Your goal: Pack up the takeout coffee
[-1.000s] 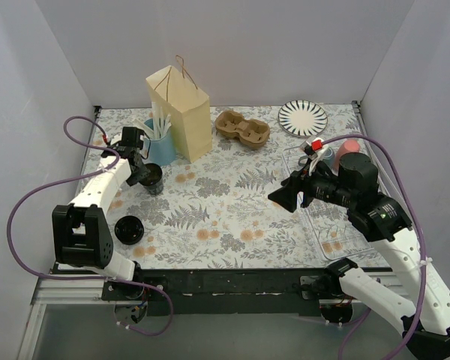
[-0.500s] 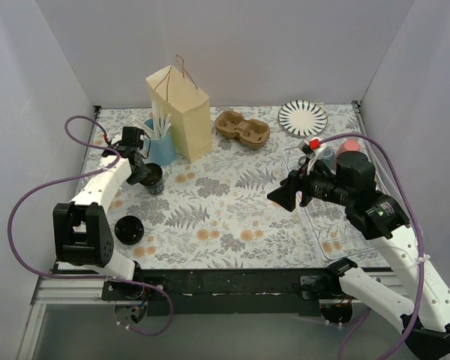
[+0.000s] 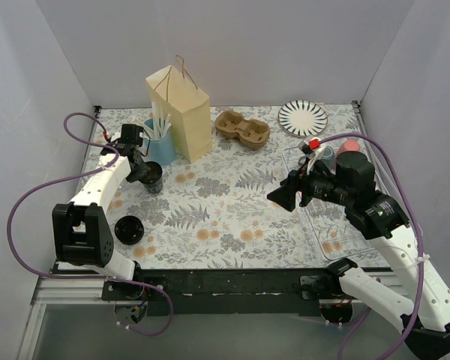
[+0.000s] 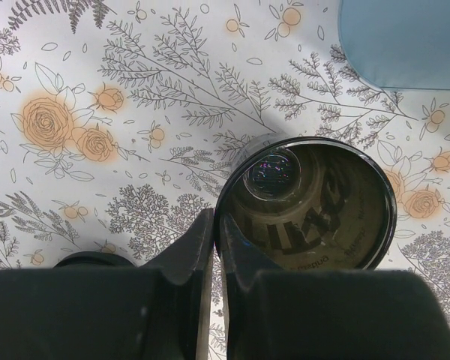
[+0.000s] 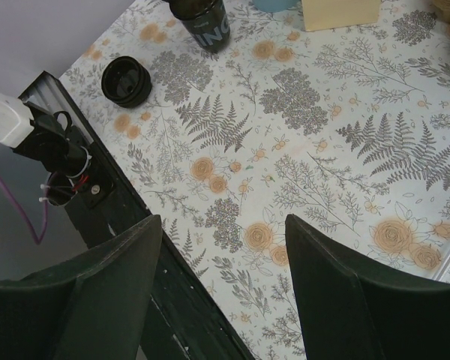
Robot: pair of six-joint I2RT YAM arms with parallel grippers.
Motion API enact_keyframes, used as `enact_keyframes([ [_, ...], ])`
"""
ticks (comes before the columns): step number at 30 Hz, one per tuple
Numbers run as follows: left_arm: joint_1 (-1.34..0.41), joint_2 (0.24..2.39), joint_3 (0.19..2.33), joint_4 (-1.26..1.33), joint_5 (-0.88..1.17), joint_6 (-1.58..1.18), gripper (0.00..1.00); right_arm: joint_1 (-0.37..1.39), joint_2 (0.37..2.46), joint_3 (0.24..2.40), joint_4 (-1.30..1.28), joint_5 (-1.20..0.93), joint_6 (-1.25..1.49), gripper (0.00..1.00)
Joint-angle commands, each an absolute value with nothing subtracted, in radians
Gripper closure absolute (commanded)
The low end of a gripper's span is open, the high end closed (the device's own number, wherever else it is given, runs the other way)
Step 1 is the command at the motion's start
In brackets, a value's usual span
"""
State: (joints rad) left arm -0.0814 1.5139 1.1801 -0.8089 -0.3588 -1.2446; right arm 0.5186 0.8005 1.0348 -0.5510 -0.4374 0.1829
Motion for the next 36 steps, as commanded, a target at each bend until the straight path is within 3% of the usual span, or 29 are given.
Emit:
enact_keyframes([
  [1,-0.075,1.488,1.226,-0.819,-0.365,-1.232,1.00,0.522,0.802,1.035,-0.526,-0.446,0.190,0.25],
  [5,-0.077,1.483,1.226,-0.812,-0.351,-1.232,1.00,0.522,0.804,1.034,-0.529,-0.445,0.193,0.25],
  [7,-0.075,1.485,1.221,-0.810,-0.345,-1.229,0.94,0.523,0.804,1.035,-0.531,-0.446,0.192,0.25],
  [9,-0.077,1.493,1.216,-0.810,-0.341,-1.227,1.00,0.522,0.804,1.037,-0.532,-0.445,0.192,0.25],
  [13,-0.077,1.491,1.198,-0.796,-0.331,-1.218,1.00,0.522,0.802,1.042,-0.538,-0.445,0.193,0.25],
  [16,-0.077,1.500,1.206,-0.799,-0.325,-1.216,0.87,0.522,0.802,1.043,-0.541,-0.442,0.193,0.25],
  [20,-0.077,1.508,1.213,-0.798,-0.324,-1.207,0.99,0.522,0.804,1.045,-0.541,-0.443,0.195,0.25],
  [30,-0.077,1.491,1.215,-0.792,-0.333,-1.198,1.00,0.522,0.810,1.054,-0.545,-0.445,0.201,0.25],
  [32,-0.077,1.490,1.213,-0.788,-0.348,-1.198,0.85,0.522,0.810,1.055,-0.546,-0.443,0.201,0.25],
  [36,-0.077,1.500,1.209,-0.779,-0.334,-1.204,0.76,0.522,0.810,1.060,-0.549,-0.445,0.201,0.25],
])
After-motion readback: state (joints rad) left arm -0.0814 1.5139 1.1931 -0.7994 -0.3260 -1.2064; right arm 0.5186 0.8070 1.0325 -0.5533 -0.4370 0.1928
